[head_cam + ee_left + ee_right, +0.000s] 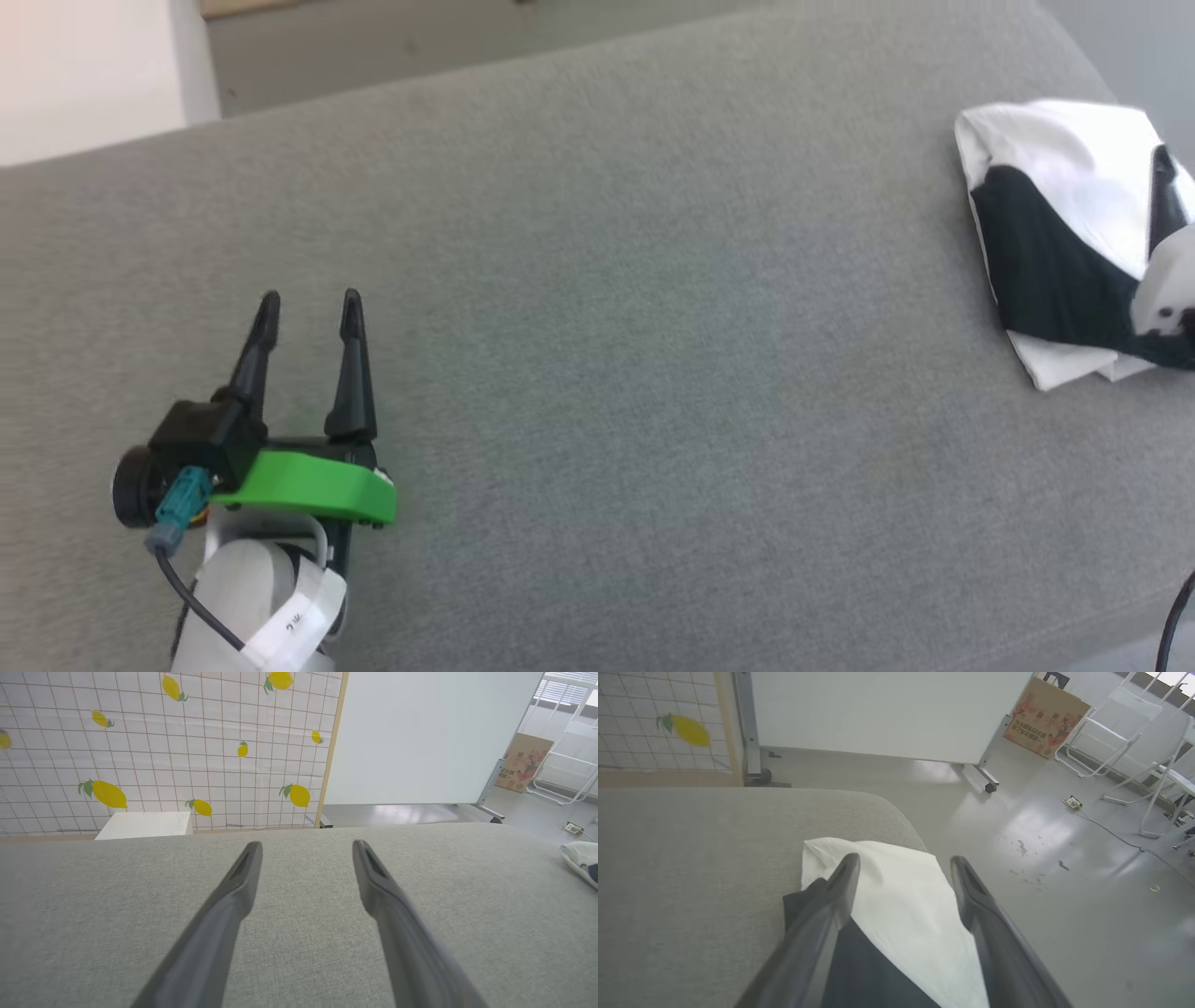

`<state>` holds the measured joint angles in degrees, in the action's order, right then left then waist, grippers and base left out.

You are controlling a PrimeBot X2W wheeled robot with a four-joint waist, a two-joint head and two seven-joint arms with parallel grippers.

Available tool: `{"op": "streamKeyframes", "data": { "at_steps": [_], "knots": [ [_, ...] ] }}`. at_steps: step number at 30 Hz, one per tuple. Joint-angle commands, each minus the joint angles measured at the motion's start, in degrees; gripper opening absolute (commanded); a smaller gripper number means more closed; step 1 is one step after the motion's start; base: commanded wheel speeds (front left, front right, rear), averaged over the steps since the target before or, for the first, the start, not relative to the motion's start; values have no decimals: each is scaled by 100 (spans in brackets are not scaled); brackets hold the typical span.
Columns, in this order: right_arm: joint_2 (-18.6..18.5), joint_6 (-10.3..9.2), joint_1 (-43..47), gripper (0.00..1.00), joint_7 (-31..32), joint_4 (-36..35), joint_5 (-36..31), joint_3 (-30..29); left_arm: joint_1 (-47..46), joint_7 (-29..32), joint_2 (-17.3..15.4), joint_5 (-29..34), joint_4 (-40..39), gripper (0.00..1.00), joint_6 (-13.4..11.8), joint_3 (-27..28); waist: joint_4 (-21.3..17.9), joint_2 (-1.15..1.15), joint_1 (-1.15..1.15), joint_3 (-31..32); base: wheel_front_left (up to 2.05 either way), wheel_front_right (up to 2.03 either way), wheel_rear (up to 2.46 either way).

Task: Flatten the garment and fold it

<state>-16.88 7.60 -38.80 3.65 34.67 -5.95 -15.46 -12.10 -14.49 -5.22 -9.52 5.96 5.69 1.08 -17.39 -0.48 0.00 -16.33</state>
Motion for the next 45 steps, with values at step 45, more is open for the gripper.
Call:
{"op": "streamKeyframes", "data": {
  "at_steps": [45],
  "knots": [
    [1379,-11,3697,100,-1463,-3222,1016,1052,733,-51,234,-452,359,100,-150,-406,1496,47,0,1328,0,0,0]
  ]
}}
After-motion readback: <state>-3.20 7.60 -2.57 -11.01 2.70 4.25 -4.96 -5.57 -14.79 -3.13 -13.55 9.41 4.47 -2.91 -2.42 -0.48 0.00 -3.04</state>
